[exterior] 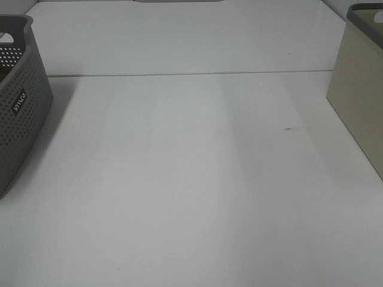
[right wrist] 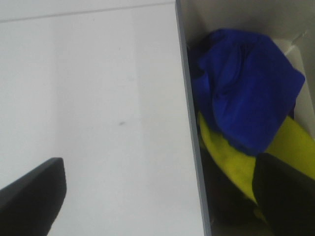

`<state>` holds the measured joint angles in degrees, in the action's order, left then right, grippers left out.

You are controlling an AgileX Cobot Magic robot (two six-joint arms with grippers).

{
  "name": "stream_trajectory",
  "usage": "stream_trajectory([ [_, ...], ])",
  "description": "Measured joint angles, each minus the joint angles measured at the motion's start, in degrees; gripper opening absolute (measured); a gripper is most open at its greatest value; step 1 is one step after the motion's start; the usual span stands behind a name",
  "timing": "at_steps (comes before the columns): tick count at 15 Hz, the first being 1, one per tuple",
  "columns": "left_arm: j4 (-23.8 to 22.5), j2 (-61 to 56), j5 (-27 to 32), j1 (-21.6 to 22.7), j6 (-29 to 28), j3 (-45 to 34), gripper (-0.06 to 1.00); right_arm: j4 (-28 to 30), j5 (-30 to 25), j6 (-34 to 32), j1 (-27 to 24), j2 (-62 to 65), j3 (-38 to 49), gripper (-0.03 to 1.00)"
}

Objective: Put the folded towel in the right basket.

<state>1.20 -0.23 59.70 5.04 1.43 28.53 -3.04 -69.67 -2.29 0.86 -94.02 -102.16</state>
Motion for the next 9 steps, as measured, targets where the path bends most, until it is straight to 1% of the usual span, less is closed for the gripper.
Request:
stream_trajectory([
  [3,0.00,0.00,0.00,0.00,0.00,0.00,0.97,-0.17,0.86,-0.40,0.00,18.62,21.20,0.98],
  [6,0.00,0.00,0.00,0.00,0.00,0.00,0.97,-0.40,1.49,-0.40,0.00,37.59,38.73,0.98],
  [7,0.00,0.00,0.00,0.00,0.00,0.00,0.97,-0.40,1.83,-0.40,0.00,44.40,43.72,0.98],
  [8,0.00,0.00,0.00,0.00,0.00,0.00,0.97,-0.23,2.23,-0.34,0.00,47.78,46.35,0.98],
  [9,0.00,0.00,0.00,0.00,0.00,0.00,0.97,0.23,2.64,0.06,0.00,53.86,50.82,0.98],
])
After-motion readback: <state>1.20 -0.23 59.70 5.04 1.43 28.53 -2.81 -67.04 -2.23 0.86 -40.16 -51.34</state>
